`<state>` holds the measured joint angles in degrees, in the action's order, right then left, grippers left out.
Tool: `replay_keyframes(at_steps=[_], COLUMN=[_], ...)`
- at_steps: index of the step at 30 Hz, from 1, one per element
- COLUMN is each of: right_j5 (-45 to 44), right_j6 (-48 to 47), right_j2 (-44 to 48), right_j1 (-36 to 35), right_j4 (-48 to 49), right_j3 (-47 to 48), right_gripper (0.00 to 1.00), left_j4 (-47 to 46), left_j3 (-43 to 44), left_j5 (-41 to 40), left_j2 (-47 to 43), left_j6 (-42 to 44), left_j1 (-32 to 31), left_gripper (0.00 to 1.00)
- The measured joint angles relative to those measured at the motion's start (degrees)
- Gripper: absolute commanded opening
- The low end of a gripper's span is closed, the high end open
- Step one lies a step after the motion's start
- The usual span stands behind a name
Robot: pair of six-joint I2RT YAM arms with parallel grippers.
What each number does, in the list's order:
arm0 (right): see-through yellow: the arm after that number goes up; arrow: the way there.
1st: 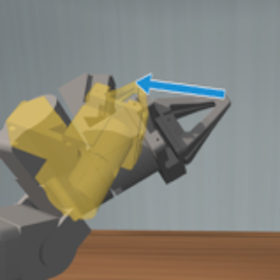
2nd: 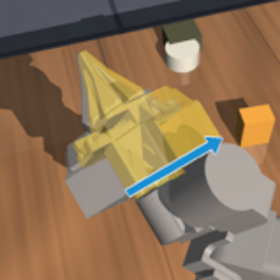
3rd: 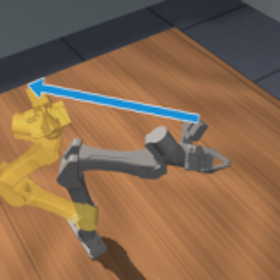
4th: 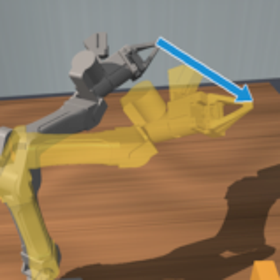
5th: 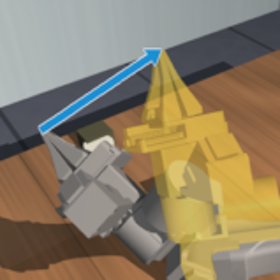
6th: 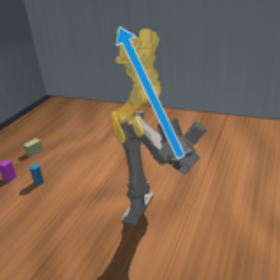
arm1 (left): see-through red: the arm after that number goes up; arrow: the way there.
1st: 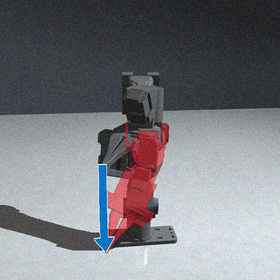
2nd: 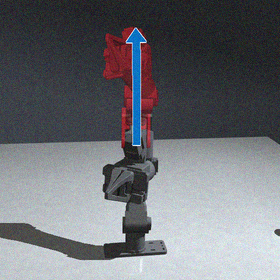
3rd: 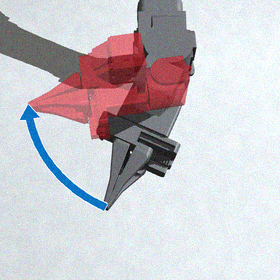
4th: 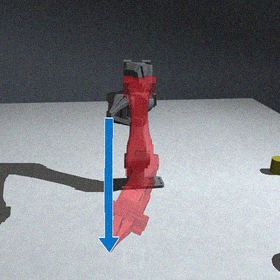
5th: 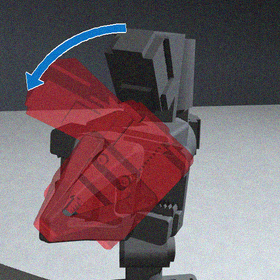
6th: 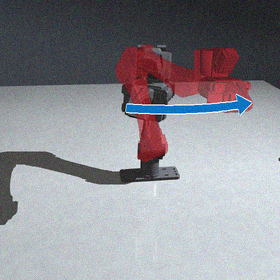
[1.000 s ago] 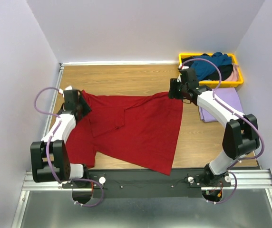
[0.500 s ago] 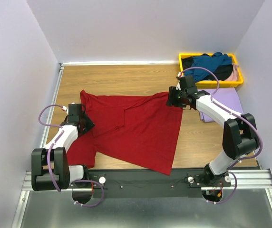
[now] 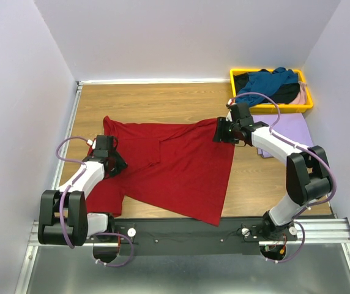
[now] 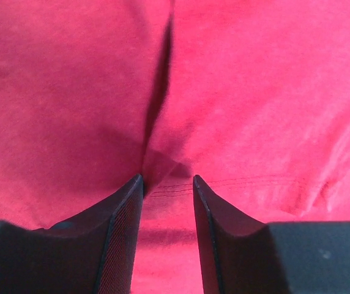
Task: Fold and stack the t-shirts
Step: Flatten the tshirt out
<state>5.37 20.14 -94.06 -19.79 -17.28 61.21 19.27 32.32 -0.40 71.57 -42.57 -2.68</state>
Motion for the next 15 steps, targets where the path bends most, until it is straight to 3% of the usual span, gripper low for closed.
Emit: replay_keyframes(at_steps=[15], right_j5=[0.2], right_j6=[0.0], right_j2=[0.0], right_j1=[0.0], right_j4=[2.0], right_j3=[-3.3], right_gripper=[0.61], left_j4=[3.5], left_j3=[1.6], left_j5=[-6.2], left_j2=[1.1], left_j6=[-2.3], left_j1=[-1.9], left_gripper=[0.49])
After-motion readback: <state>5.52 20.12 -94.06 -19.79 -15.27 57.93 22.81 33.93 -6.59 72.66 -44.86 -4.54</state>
